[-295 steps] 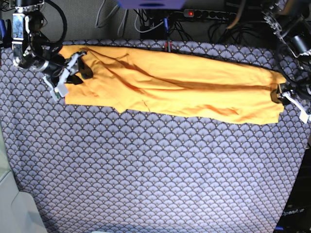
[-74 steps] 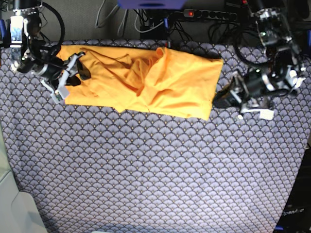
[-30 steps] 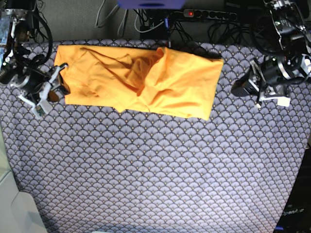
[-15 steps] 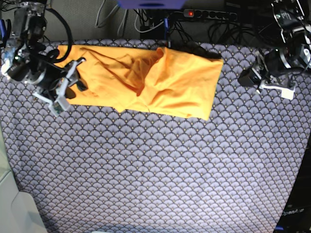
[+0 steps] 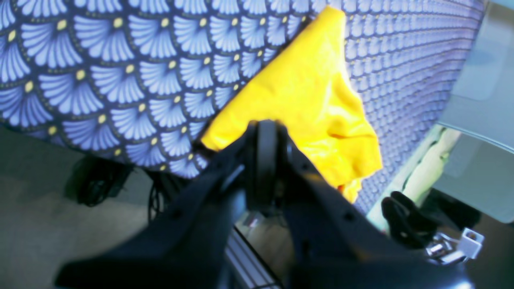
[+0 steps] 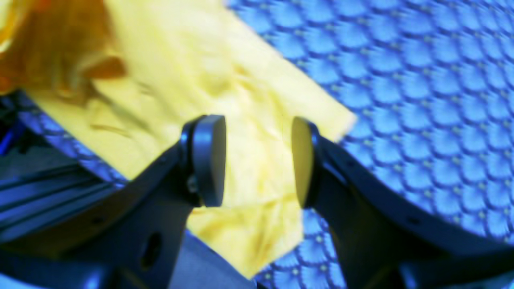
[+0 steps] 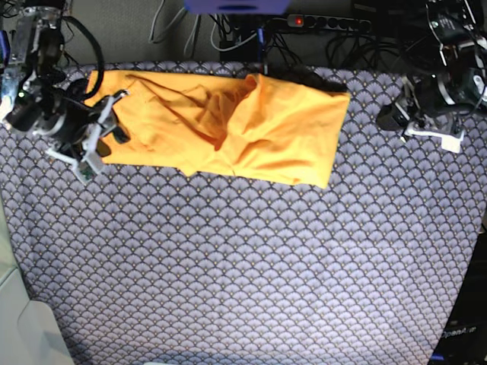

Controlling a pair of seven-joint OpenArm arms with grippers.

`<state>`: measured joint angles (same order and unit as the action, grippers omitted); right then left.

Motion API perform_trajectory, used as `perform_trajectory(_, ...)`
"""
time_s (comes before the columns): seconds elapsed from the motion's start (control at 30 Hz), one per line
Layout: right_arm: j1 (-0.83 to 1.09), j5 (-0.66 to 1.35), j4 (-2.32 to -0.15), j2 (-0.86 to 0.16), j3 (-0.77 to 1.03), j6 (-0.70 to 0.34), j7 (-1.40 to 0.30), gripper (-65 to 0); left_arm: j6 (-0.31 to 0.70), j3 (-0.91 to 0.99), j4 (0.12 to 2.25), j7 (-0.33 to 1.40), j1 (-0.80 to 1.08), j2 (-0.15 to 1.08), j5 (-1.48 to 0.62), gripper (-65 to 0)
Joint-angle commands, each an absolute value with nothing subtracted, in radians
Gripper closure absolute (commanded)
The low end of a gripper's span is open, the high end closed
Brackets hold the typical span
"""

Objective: Fold the T-shirt properly
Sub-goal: 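Raise the left gripper away and reposition the right gripper at the strip's end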

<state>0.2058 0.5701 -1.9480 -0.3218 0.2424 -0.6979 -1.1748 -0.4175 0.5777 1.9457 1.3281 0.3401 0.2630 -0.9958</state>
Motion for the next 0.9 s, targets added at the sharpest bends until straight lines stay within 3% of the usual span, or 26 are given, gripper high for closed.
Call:
perform_trajectory(0.0,0.205,0.588,-1.957,-0.332,0.268,-0.698,-1.156,-30.6,-0.414,0.582,1.960,1.323,0.338,0.272,-0.997,0.0)
perform_trajectory(0.1,0.206,0.588,-1.922,-0.325,0.346,-0.698,-1.156,-34.4,-0.414,0.582,1.960,1.320,0.337,0.272,-0.980,0.0)
perform_trajectory(0.23,0.214,0.590,-1.847,-0.326,0.395,-0.698,-1.147,-34.8,-0.414,0.582,1.960,1.326,0.337,0.277,-0.977,0.0)
perform_trajectory(0.5,0.216,0.590,-1.639,-0.332,0.390,-0.698,-1.017,-35.5,-0.414,0.581,1.960,1.326,0.360,0.278,-0.981,0.0)
perform_trajectory(0.87,0.219,0.590,-1.627,-0.325,0.334,-0.698,-0.998,-37.6,-0.414,0.581,1.960,1.323,0.381,0.277,-0.978,0.0)
